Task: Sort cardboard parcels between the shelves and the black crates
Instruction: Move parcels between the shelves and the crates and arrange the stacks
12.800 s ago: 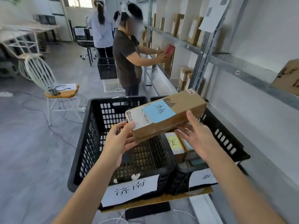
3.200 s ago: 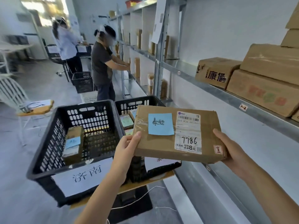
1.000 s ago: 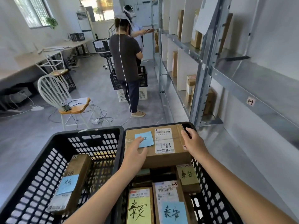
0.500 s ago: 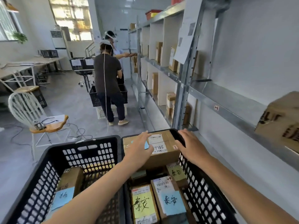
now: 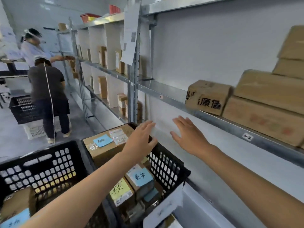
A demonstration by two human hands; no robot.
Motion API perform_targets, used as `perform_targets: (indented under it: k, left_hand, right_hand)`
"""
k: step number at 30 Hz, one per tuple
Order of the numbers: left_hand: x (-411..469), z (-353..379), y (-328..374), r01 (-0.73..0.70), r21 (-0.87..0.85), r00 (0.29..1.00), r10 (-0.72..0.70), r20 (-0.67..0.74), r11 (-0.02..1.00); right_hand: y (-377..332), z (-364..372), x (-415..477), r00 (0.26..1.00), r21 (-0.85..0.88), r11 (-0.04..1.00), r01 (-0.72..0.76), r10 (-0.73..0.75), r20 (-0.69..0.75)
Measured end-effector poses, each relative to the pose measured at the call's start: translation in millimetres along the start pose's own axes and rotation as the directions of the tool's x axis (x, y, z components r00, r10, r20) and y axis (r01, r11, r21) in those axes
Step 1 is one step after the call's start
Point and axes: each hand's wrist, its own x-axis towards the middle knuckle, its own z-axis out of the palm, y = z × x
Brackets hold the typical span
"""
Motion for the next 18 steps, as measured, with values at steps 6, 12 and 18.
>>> perform_targets:
  k: [6,12,18]
  left_hand:
    - [-9,17,68,-0.193,-0.047,0.981,0.194,0.021,0.980]
    - [-9,33,154,-0.359,-0.128,0.931,0.365,0.018,0.924]
    - [-12,50,241,-0.524,-0.211,0.847,0.530,-0.033,0.825]
  right_hand:
    - [16,-51,-76,0.974,-0.045,0.974,-0.222,0.219,-0.059]
    - [50,-112,-149,0.925,-0.106,0.923,-0.370,0.354,-0.140]
    - [83,-170,-207,0.875,-0.127,0.886,-0.445,0.400,-0.272]
